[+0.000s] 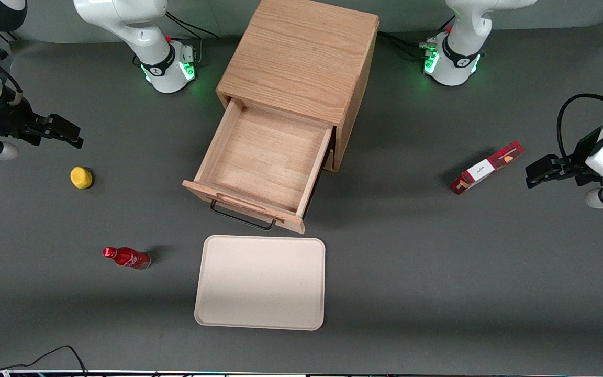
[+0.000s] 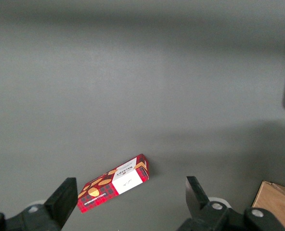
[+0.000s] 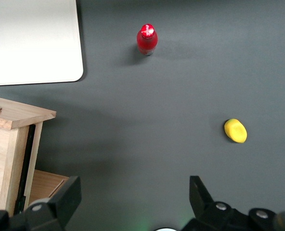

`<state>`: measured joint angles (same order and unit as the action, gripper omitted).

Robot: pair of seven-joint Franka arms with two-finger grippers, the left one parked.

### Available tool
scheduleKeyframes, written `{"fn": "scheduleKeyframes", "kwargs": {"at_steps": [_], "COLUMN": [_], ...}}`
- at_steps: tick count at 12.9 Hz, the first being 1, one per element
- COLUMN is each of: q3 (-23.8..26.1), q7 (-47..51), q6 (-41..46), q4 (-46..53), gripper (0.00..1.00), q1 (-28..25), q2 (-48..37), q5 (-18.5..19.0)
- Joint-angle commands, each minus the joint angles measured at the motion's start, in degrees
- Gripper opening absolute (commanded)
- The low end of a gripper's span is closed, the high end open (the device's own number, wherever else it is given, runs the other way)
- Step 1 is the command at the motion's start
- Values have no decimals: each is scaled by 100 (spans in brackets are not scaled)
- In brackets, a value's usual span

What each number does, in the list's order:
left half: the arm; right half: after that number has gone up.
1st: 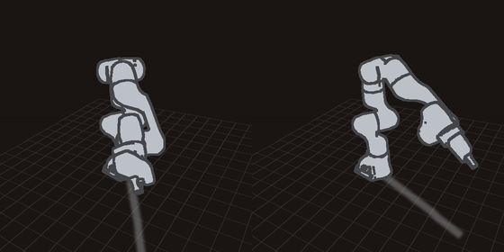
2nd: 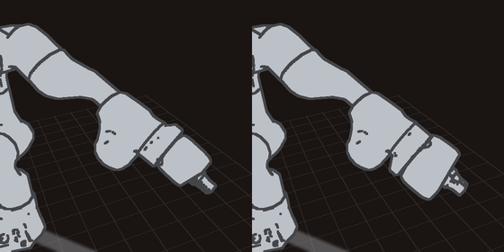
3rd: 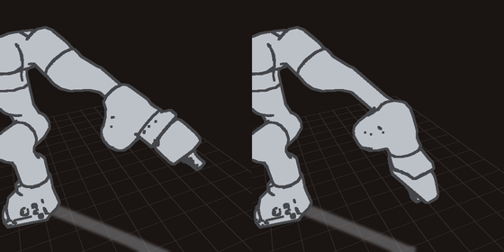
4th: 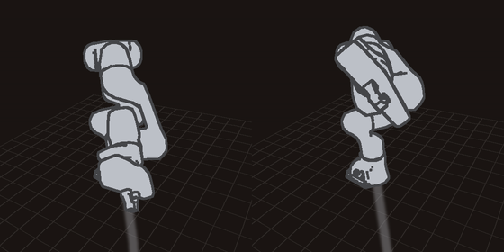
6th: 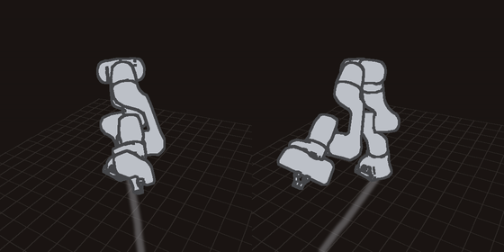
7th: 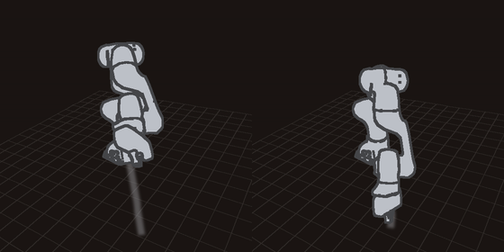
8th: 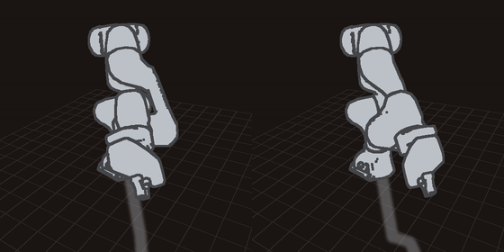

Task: Close top drawer

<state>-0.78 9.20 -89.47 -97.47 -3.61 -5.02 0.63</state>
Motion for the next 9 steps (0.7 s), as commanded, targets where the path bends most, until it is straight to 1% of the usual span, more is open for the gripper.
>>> {"fn": "scheduleKeyframes", "kwargs": {"at_steps": [1, 5, 6, 9], "q3": [-9, -18, -18, -1], "q7": [-155, -59, 37, -462], "q6": [132, 132, 140, 158], "q4": [158, 395, 386, 491], "gripper": [100, 100, 100, 100], "q1": [-25, 45, 36, 36], "q2": [97, 264, 230, 54], "q5": [52, -1, 42, 52]}}
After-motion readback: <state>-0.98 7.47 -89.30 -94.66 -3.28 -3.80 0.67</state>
